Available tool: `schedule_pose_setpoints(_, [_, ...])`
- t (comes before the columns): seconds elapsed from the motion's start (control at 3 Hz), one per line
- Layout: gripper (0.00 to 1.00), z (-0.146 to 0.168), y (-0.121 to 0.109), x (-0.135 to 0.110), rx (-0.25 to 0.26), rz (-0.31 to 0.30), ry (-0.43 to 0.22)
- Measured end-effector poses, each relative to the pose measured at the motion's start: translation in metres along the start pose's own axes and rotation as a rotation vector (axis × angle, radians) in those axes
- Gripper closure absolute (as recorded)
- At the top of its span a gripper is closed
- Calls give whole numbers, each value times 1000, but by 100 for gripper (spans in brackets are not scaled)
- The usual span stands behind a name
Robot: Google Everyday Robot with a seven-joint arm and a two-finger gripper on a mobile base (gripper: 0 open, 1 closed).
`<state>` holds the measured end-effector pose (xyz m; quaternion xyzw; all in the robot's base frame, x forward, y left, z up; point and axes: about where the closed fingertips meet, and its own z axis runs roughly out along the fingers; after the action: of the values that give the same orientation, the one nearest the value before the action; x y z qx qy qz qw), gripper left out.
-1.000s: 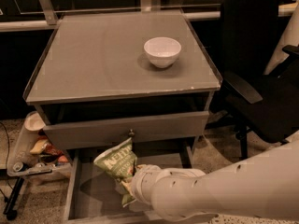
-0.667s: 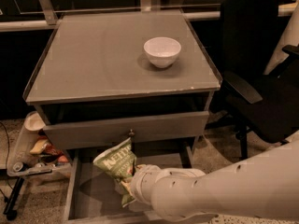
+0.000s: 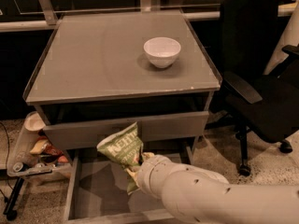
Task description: Pick green jalapeno chip bag from middle drawer and place on counter
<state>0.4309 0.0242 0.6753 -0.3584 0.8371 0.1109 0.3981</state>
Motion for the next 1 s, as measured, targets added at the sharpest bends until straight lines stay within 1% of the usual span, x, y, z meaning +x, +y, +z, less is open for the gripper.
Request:
schedule_pose_setpoints(0.33, [100, -20, -14, -22, 48, -10, -38])
schedule_pose_setpoints(0.67, [100, -28, -17, -65, 78, -80, -106])
schedule_pose_setpoints(1.0, [100, -27, -17, -69, 79, -132, -106])
